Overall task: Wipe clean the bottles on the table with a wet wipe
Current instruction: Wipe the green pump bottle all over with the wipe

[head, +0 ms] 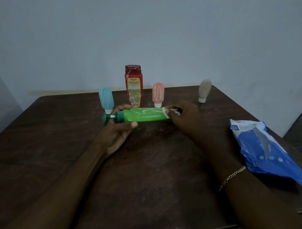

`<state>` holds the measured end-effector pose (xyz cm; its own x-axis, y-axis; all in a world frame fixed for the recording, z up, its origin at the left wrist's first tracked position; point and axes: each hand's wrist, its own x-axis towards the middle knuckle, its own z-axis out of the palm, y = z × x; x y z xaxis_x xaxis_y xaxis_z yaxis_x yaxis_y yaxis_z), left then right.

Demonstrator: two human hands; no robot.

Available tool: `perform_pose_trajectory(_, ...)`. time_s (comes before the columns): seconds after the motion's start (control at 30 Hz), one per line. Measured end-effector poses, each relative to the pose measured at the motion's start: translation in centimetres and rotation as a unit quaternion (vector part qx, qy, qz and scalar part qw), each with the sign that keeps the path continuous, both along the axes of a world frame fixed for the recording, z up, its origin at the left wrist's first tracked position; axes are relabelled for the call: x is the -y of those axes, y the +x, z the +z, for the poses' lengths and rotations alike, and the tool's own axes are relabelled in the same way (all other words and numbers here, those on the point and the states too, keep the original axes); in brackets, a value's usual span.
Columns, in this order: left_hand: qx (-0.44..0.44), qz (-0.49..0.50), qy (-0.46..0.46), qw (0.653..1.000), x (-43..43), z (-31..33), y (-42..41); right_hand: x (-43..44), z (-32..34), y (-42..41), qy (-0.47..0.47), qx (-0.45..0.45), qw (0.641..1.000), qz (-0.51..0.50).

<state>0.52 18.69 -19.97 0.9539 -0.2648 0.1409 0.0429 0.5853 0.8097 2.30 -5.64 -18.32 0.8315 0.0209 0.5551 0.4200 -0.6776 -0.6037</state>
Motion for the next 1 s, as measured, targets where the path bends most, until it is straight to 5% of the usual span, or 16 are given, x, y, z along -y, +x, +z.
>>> perform_pose_trajectory(0.27, 0.002, -0.017, -0.015, 1.0, -0.4, -0.4, 0.4, -1.5, 0.5, -0.7, -0.058, -0.01, 0.995, 0.08)
perform_pose_trajectory(0.53, 0.026, -0.022, -0.001, 0.999, -0.3, -0.7, 0.5, -1.8, 1.0, -0.7, -0.088, -0.013, 0.995, 0.038)
perform_pose_trajectory(0.67, 0.038, -0.023, 0.004, 0.999, -0.4, -0.6, 0.4, -2.1, 0.6, -1.2, -0.049, -0.002, 0.995, 0.083)
perform_pose_trajectory(0.8, 0.044, -0.029, 0.002, 0.999, -0.2, -0.6, 0.4, -0.9, 0.3, 0.0, -0.017, 0.013, 1.0, 0.008)
perform_pose_trajectory(1.0, 0.04, -0.018, 0.009, 0.999, -0.4, -0.7, 0.6, -3.6, 0.9, -1.9, -0.045, 0.04, 0.987, 0.148)
